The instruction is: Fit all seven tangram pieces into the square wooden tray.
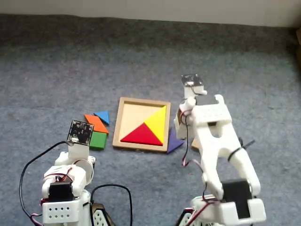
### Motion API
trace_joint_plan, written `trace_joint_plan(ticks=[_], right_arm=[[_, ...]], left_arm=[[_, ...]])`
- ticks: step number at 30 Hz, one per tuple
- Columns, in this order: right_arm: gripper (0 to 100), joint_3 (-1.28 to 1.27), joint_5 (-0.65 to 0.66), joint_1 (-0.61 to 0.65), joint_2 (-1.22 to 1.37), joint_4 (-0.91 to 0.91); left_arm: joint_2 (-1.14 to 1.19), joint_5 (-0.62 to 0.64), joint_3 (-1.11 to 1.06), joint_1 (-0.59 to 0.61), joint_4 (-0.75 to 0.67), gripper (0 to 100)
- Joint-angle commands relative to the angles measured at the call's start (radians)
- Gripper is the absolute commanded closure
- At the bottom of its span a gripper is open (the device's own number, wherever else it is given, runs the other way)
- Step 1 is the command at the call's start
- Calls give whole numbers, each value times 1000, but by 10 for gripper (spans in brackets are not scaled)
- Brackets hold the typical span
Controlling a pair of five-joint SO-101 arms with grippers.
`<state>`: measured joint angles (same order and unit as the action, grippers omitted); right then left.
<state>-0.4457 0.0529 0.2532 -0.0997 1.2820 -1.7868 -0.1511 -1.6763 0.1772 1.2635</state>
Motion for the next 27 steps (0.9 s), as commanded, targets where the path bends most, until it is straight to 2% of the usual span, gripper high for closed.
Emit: trace_joint_plan(ticks=[1,7,10,23,27], right_arm=[[800,154,11,-54,77,30],[800,200,12,-59,191,33],[800,197,57,-59,225,35],[800,163,60,-76,239,59],[800,110,77,-76,239,19]], left_arm=[[-21,-8,-19,2,8,994],[-21,-8,-19,2,8,994],[-21,-8,-19,2,8,994],[-21,-8,-19,2,8,994],[-21,-8,-19,2,8,994]])
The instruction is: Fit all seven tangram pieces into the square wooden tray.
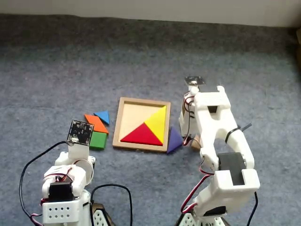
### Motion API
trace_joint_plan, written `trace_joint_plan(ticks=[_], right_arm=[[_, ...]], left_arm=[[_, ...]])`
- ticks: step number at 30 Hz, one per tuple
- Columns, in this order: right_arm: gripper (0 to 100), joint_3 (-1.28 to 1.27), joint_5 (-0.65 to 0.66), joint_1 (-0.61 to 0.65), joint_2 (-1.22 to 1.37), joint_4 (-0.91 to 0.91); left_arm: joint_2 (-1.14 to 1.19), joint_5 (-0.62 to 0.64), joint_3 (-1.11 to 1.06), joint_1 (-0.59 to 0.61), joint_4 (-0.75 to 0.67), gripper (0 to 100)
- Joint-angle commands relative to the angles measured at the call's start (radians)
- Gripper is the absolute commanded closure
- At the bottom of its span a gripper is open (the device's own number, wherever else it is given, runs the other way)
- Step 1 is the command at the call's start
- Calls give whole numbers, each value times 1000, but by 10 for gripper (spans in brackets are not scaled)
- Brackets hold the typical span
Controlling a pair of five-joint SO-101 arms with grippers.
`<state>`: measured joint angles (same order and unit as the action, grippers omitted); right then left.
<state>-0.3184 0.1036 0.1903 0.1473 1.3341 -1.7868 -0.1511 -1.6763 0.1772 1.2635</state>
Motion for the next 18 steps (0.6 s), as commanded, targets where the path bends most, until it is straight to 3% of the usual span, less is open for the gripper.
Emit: trace_joint_plan(ticks=[1,18], right_arm=[[800,-35,48,-13,-8,-47],[800,-82,72,-50,53,-107]], left_arm=[[-21,-8,-19,2,8,994],[-21,-8,-19,2,8,994]])
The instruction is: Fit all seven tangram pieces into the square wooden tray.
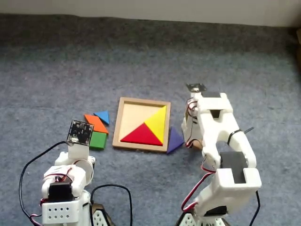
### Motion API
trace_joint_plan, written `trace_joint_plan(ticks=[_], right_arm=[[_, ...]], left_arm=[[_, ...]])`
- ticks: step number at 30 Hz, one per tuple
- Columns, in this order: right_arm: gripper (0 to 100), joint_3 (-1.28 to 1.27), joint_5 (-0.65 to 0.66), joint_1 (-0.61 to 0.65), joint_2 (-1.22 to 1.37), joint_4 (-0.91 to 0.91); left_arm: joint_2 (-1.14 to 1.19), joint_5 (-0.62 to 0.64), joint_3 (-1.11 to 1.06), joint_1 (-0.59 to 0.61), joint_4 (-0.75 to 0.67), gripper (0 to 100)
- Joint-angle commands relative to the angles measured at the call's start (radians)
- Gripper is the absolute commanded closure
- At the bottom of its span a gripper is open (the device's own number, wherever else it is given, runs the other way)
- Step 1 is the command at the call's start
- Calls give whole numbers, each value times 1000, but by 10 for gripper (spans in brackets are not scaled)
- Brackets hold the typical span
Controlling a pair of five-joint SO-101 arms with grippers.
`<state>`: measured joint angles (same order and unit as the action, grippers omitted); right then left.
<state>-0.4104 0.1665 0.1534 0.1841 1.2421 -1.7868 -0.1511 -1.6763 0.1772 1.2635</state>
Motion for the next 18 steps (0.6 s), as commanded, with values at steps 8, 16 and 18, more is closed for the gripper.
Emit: trace_joint_plan(ticks=[8,16,18], right_arm=[[947,13,9,-15,45,-12],[963,13,64,-12,-79,51],[963,13,74,-8,-162,51]], left_arm=[[-21,-8,-19,2,8,994],[-21,-8,-19,2,8,994],[-21,-8,-19,2,8,994]])
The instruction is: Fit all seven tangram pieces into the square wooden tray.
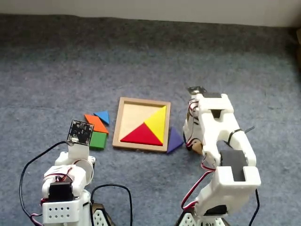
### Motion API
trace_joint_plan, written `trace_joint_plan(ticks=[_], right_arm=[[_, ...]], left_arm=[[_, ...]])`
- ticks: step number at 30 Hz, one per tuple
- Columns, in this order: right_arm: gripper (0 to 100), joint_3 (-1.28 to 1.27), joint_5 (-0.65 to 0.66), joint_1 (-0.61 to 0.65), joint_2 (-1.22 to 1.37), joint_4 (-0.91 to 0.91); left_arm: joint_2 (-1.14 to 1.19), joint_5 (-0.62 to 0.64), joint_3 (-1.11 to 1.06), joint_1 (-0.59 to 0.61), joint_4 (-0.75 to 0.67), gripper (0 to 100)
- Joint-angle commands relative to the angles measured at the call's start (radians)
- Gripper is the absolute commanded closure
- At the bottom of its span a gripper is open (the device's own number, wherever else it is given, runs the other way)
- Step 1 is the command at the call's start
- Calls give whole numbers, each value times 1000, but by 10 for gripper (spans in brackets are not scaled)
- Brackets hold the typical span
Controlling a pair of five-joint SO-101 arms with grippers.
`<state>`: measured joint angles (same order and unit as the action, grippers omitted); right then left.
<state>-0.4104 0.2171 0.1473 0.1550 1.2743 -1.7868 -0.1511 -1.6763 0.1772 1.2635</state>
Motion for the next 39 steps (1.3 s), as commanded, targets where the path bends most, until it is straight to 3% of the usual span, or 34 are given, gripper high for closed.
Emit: trace_joint_plan(ticks=[1,10,17,25,32,39], right_arm=[[963,13,31,-1,-166,18],[961,70,245,133,-225,-61],[961,358,259,219,-25,-30],[961,687,440,328,213,114],[961,831,617,372,366,116],[961,931,651,389,450,111]], left_arm=[[-21,-8,-19,2,8,994],[-21,-8,-19,2,8,994],[-21,-8,-19,2,8,994],[-21,-8,-19,2,8,994],[-21,-8,-19,2,8,994],[-21,-8,-19,2,8,994]])
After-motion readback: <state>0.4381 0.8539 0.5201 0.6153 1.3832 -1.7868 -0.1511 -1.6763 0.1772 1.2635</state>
